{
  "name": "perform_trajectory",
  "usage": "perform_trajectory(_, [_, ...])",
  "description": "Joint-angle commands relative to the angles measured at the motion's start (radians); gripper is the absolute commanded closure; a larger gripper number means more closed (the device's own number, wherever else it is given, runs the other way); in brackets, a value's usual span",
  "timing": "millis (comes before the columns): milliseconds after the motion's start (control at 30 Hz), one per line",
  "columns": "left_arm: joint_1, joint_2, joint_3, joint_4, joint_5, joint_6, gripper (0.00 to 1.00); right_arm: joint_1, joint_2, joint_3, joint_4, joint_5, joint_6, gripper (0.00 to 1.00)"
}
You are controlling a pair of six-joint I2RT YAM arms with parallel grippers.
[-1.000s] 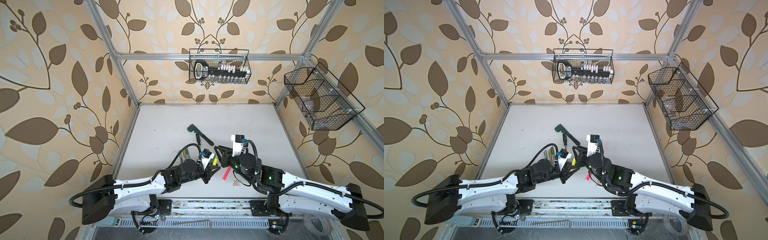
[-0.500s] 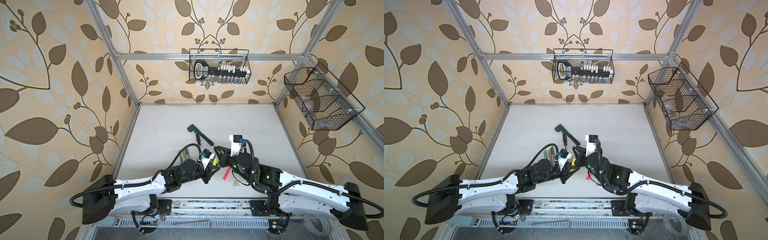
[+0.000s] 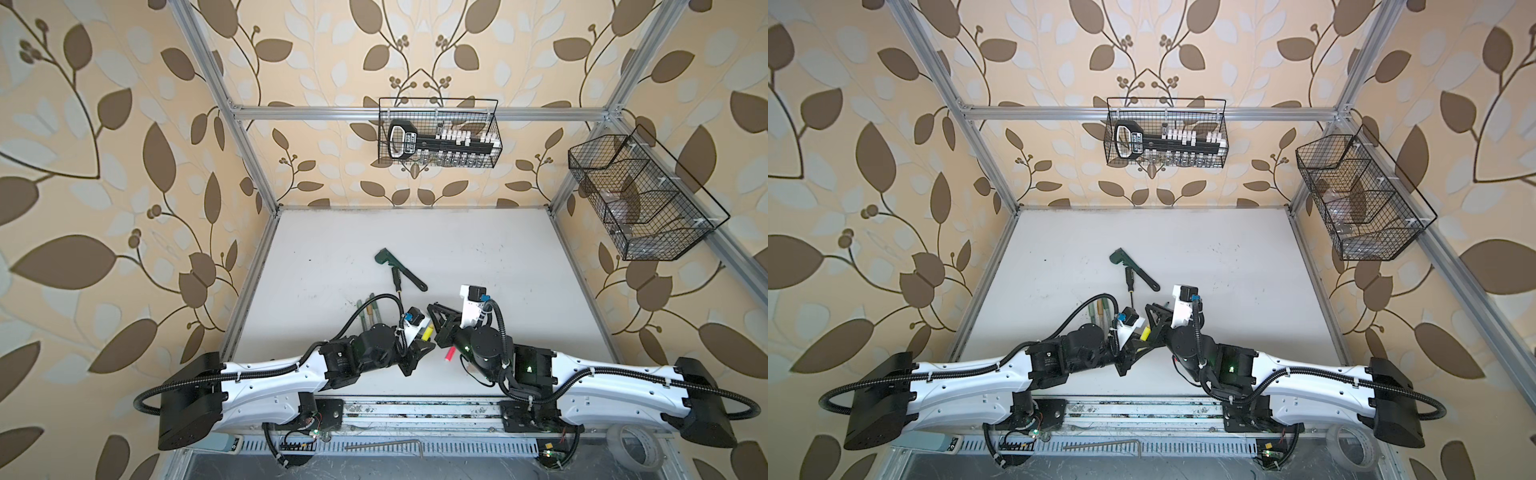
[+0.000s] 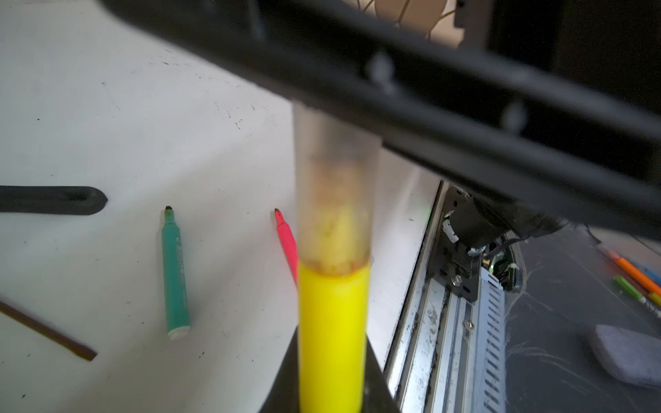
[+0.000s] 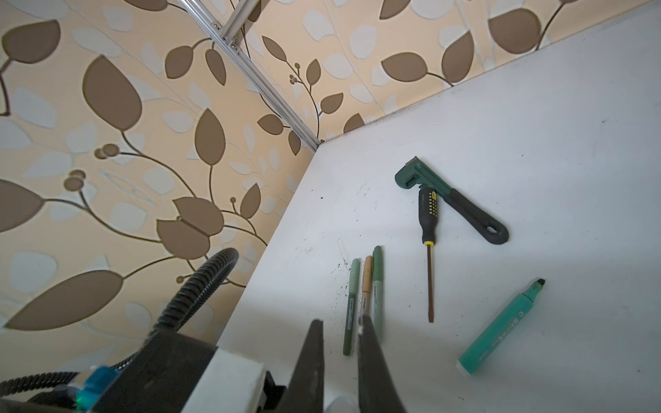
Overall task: Insert the pens into the pen caps
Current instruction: 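Carry the capped highlighter toward the pens with the left gripper while the right arm retracts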
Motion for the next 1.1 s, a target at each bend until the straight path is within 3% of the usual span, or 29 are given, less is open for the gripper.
perform_trajectory(0, [0.033,-0.099,0.037,0.171,-0.215,0.010,1.00,0.091,0.035,-0.053,-0.062,-0.033,0.045,1.00])
perform_trajectory(167, [0.033,-0.145,0.121,0.106,-0.289,0.070,1.00,0.145,0.053,-0.073,0.010,-0.026,0.046,1.00])
perform_trajectory(400, [0.054,-0.101,0.231,0.130,-0.353,0.144,1.00,0.190,0.082,-0.080,0.071,-0.027,0.028,1.00])
perform_trajectory(733, [0.255,-0.093,0.349,0.108,-0.250,0.092,1.00,0.248,0.127,-0.085,0.133,-0.018,0.034,1.00])
perform_trajectory(1067, [0.282,-0.126,0.341,0.131,-0.231,0.070,1.00,0.265,0.132,-0.081,0.162,-0.007,0.018,1.00])
